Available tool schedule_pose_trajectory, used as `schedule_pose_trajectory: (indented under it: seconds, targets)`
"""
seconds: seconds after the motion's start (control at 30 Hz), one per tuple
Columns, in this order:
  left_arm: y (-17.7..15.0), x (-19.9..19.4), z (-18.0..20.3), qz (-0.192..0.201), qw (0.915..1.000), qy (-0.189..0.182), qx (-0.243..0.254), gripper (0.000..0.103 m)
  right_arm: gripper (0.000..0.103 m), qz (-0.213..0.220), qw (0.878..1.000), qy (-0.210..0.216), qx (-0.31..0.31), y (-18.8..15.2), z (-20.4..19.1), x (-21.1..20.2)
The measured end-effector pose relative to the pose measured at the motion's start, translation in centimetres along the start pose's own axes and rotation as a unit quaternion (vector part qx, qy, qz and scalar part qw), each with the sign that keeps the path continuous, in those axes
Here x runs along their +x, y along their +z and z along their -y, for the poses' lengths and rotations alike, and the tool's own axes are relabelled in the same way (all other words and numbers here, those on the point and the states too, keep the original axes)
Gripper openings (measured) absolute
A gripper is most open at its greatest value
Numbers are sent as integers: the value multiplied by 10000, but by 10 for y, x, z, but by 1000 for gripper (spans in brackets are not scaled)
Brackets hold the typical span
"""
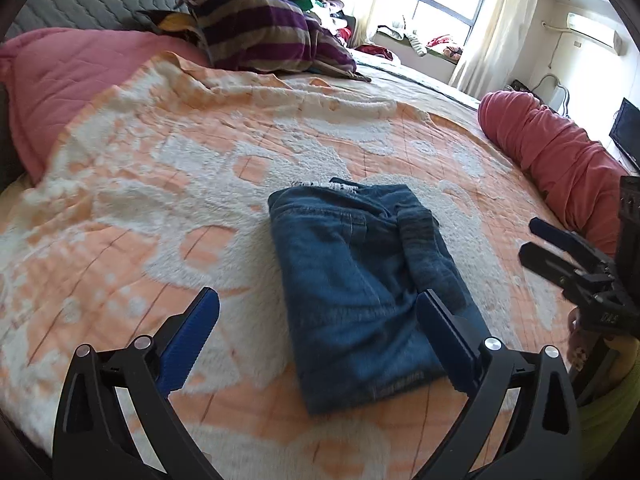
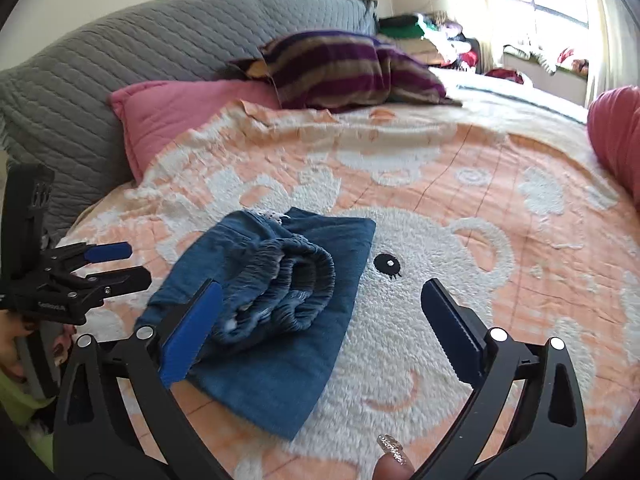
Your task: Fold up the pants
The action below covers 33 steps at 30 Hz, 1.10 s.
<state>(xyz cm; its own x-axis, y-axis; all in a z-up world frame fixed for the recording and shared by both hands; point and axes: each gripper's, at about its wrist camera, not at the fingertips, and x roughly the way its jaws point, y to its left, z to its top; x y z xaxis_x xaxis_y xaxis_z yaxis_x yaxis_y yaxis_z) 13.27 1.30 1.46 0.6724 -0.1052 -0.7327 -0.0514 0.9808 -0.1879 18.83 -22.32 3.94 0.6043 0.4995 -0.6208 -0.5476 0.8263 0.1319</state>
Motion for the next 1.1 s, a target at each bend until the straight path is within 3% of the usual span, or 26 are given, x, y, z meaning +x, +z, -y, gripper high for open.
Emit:
schedule_pose_trajectory:
  seconds: [0.17, 0.57, 0.7, 1.1]
  targets:
    - [-25, -24, 6, -12, 9997, 200, 155, 98, 94, 98, 9999, -104, -2, -13, -6, -27]
    - [-69, -47, 8, -171, 9998, 125, -37, 98, 94, -158, 9997, -173, 21, -42, -19, -45]
    - [-73, -41, 7, -328, 9993, 128, -91, 99, 94, -254, 9995, -171, 84, -48, -19, -44]
    - [-72, -43, 10, -325, 9992, 223, -99, 98, 94, -302, 9993, -196, 88, -52, -19, -46]
